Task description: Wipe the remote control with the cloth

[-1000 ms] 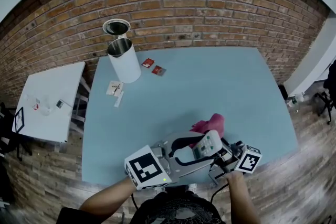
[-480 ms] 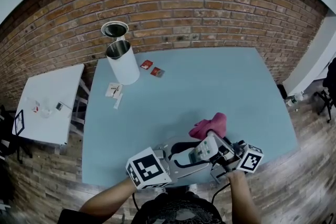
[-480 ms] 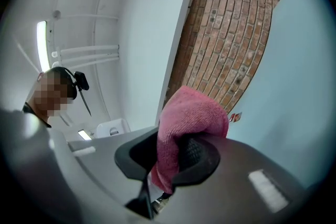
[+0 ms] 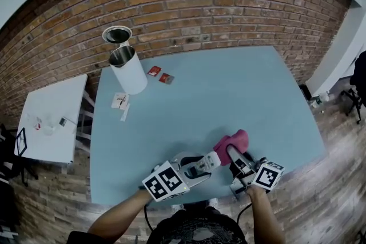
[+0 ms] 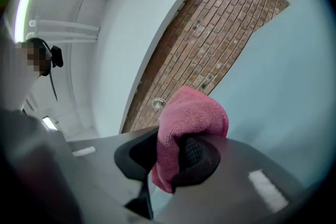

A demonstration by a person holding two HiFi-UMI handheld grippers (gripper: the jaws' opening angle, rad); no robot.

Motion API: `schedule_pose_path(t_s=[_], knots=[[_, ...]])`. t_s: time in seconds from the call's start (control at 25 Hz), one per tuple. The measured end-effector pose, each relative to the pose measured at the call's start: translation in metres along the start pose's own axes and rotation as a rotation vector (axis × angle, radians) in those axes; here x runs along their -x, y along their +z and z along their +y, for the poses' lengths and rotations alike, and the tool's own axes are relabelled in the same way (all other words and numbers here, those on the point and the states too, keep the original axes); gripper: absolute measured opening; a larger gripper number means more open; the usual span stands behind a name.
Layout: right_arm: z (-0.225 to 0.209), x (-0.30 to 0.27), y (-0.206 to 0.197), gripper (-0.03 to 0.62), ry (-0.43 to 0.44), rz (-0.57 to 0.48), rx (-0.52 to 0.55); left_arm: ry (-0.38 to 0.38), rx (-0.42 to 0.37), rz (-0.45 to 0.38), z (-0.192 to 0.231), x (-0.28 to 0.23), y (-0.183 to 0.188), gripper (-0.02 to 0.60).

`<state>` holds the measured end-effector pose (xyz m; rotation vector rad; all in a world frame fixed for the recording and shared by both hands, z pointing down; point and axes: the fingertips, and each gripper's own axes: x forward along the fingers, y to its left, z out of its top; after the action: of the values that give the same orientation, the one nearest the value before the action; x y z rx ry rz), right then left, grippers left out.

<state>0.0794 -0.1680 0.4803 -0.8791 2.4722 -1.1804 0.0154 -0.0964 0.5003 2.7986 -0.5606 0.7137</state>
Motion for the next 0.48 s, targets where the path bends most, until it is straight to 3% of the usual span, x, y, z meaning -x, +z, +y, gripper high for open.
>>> schedule_pose_path(t_s=[0.24,0.48], knots=[[-0.019,0.013,-0.022,0.063,-0.092,0.05,-0.004,-0.024,-0.11,0.335,0.004,-0.025,-0.077,0.235],[-0.019,0.013,-0.039,0.063,-0.1,0.097,-0.004,-0.107,-0.17,0.598,0.007,-0.033,-0.128,0.236]])
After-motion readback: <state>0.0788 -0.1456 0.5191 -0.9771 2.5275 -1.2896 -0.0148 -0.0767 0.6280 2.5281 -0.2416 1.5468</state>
